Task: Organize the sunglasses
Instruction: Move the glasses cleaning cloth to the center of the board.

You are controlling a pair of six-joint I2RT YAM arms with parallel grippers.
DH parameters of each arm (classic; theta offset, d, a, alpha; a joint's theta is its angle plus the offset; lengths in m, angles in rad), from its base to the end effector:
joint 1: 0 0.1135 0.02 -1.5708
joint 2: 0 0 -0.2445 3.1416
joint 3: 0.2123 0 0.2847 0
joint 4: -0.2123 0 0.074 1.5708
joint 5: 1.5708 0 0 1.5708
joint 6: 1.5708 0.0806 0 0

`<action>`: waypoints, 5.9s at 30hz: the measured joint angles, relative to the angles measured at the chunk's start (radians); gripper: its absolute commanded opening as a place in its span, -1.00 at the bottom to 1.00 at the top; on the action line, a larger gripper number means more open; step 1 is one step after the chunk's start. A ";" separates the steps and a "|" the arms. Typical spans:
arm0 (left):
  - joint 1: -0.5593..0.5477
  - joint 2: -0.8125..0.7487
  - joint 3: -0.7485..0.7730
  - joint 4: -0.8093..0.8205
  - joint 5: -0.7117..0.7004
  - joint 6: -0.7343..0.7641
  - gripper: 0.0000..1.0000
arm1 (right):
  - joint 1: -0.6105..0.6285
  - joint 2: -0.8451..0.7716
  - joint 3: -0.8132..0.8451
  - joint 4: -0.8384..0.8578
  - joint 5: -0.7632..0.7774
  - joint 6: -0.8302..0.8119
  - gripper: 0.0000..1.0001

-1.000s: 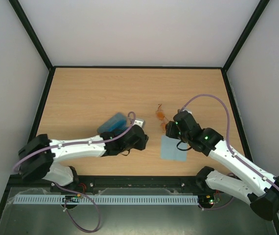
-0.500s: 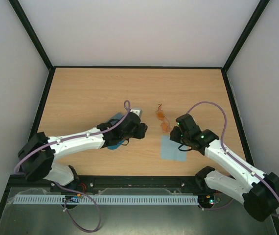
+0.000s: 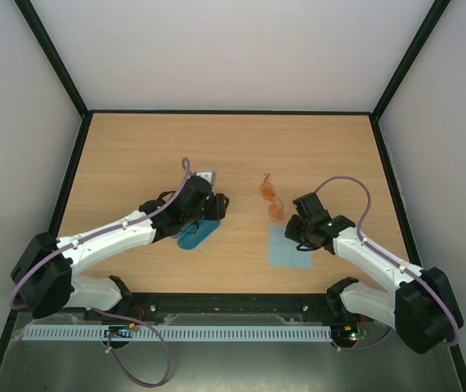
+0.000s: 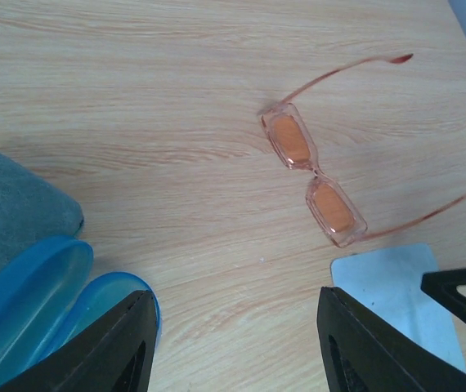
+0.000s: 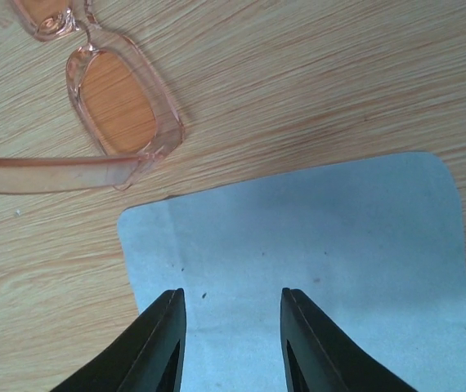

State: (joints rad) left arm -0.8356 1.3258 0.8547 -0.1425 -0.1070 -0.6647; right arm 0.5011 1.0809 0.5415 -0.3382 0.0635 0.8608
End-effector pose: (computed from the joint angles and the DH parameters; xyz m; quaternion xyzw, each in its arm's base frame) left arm 0.2491 -0.2627 0.1891 0.0511 0.8852 -0.2788 0.3688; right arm 0.2421 0.1268 0.1190 0.1788 0.9230 0.1905 0.2826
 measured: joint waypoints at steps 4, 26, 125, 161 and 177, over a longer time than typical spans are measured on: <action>0.005 -0.013 -0.010 0.002 0.014 0.001 0.14 | -0.005 0.030 0.000 0.017 0.009 -0.004 -0.35; 0.024 -0.013 -0.060 0.026 0.047 0.003 0.14 | 0.001 0.142 0.040 0.083 0.025 -0.072 -0.44; 0.031 -0.114 -0.123 0.010 0.024 -0.027 0.11 | 0.227 0.427 0.125 0.264 0.166 -0.192 -0.82; 0.031 -0.162 -0.143 -0.011 -0.024 -0.052 0.12 | 0.639 0.488 0.156 0.380 0.014 -0.349 -0.88; 0.031 -0.168 -0.151 -0.030 -0.042 -0.057 0.15 | 0.681 0.214 0.137 0.291 -0.027 -0.427 -0.17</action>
State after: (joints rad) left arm -0.8047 1.1580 0.7036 -0.1722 -0.1493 -0.7219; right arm 1.1820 1.2953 0.6781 -0.0471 0.0368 0.4339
